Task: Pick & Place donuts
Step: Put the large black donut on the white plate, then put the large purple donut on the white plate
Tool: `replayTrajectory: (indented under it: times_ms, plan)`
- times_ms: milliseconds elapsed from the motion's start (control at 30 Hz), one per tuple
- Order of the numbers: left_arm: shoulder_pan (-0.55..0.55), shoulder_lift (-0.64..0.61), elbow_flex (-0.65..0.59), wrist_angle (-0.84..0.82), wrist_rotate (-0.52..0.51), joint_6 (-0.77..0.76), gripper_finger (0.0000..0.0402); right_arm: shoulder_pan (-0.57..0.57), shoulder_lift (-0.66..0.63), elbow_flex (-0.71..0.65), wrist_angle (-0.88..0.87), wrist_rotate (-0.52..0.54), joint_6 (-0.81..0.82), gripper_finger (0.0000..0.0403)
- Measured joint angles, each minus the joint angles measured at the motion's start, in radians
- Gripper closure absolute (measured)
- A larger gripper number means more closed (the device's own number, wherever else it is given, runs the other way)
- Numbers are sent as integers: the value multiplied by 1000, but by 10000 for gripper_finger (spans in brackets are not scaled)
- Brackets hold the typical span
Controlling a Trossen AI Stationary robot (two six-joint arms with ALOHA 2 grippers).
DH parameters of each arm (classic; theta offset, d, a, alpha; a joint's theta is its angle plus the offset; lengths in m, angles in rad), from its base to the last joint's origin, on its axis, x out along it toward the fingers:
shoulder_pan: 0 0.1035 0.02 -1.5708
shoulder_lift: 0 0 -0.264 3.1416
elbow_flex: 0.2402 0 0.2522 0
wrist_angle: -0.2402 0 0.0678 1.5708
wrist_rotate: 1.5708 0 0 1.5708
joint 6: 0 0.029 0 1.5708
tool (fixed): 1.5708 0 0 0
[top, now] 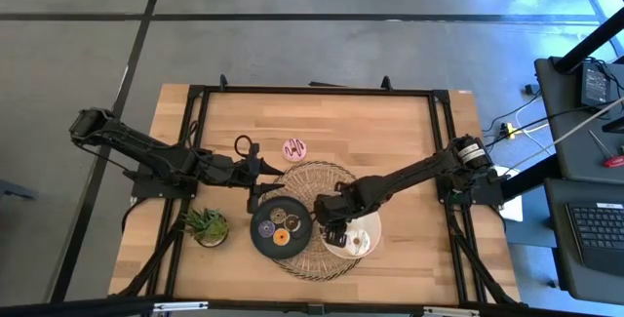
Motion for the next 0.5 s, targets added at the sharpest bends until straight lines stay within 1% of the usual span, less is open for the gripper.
replayTrajectory:
  times_ms: [200, 367, 433, 500]
  plan:
    - [0, 0, 0, 0, 0, -5, 253, 0, 0, 21, -35, 18, -22, 255]
    - [0, 0, 0, 0, 0, -5, 250, -12, -6, 21, -101, 21, -30, 256]
    - [0, 0, 0, 0, 0, -5, 249, -28, -17, 21, -114, 47, -52, 256]
    - [0, 0, 0, 0, 0, -5, 250, -50, -31, 21, -116, 96, -98, 256]
